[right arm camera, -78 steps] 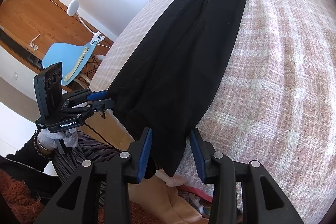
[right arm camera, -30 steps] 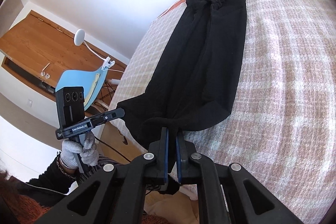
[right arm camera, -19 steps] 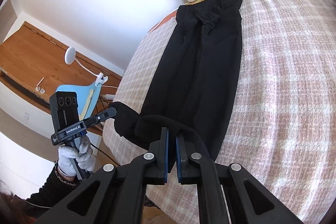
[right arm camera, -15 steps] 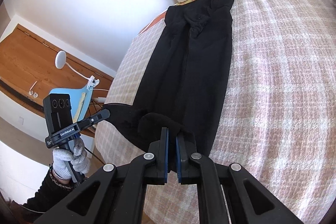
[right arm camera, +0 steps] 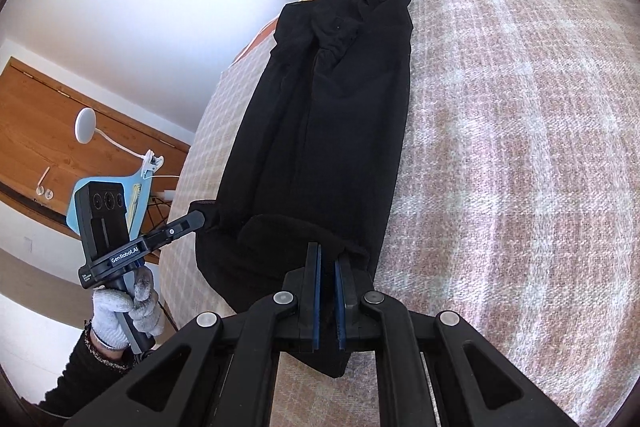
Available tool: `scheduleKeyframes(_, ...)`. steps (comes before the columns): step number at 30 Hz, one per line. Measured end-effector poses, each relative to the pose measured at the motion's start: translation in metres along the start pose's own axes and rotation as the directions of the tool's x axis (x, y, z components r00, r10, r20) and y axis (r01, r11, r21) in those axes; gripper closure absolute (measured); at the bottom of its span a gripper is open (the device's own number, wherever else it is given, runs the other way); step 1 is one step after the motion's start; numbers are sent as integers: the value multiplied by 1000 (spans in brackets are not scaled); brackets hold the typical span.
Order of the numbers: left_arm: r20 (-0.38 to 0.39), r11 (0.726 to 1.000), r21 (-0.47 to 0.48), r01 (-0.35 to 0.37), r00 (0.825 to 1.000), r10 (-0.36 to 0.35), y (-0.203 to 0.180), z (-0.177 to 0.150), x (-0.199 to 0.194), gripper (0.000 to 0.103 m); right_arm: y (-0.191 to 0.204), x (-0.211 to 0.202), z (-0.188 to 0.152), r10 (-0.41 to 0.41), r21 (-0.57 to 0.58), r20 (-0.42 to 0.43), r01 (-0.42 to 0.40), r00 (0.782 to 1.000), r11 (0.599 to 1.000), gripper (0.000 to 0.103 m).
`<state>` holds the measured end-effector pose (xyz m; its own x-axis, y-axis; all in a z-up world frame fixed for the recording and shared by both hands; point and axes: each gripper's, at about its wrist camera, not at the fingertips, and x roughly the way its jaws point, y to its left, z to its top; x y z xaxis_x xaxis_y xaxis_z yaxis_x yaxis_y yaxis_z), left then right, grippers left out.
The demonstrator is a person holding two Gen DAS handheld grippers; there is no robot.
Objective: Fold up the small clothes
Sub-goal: 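Fold the black strip's hem end up toward its collar with both tools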
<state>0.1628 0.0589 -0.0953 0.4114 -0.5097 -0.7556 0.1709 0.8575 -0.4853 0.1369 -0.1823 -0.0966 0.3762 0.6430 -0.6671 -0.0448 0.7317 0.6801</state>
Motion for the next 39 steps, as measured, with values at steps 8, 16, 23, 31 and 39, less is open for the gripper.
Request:
scheduleKeyframes(8,70,998,52,-46,997,42,-3,-8,-30,79,16,-36,-8,-87,-133,86,98,993,986,67)
scheduleKeyframes(16,-12,964,259,-64,998,69,-37,-45,-17,79,51,-16,-36,-116,-364,-21,101,993,926,83)
scheduleKeyframes(23,-38,972,228,-63,997,74,-29,-36,-6,79,50,1,-37,-158,-392,-72,118,985,912,84)
scheduleKeyframes(31,-43,975,216,-56,997,66,-27,-19,9,79,50,6,-22,-232,-407,-11,207,973,890,84)
scheduleKeyframes(39,54,986,140,-86,995,79,-16,12,7,79,49,9,4,-280,-390,77,287,957,875,85)
